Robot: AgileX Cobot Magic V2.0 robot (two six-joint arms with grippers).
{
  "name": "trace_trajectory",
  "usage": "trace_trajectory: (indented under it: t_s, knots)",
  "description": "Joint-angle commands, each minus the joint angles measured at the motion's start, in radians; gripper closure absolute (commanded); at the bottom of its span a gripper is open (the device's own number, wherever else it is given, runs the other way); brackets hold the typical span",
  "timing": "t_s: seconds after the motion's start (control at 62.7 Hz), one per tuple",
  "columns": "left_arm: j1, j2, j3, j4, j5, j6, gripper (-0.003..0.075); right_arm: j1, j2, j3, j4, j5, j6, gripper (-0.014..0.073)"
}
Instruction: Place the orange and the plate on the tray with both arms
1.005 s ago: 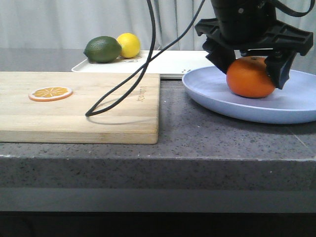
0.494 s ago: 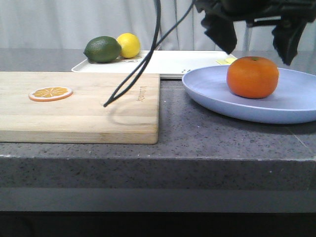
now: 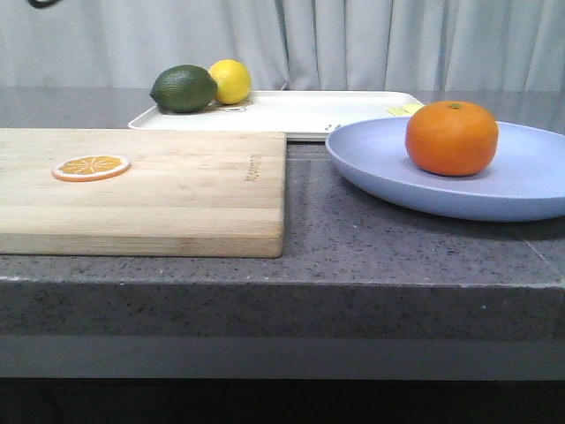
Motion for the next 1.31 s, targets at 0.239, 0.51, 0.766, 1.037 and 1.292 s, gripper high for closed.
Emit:
trace_trajectory:
  t_s: [0.239, 0.51, 0.766, 1.037, 1.292]
  knots:
    - [0.123, -0.334, 0.313, -0.061, -0.116, 0.002, 0.0079, -0.005, 0.005, -0.034, -0.011, -0.077, -0.011, 0.0025]
    - [0.233, -0.619, 0.684, -0.093, -0.260, 0.018, 0.0079, -0.005, 0.005, -0.034, -0.011, -0.077, -0.011, 0.0025]
    - [0.249, -0.918, 0.999, -0.105, -0.281, 0.018, 0.0079, -0.005, 0.005, -0.034, -0.011, -0.077, -0.011, 0.0044]
    - [0.249, -1.175, 1.220, -0.134, -0.281, 0.018, 0.0079, -0.005, 0.005, -0.034, -0.011, -0.071, -0.010, 0.0055]
    - [0.249, -1.249, 1.284, -0.134, -0.278, 0.018, 0.0079, -0.005, 0.044, -0.042, 0.007, -0.017, -0.003, 0.0055]
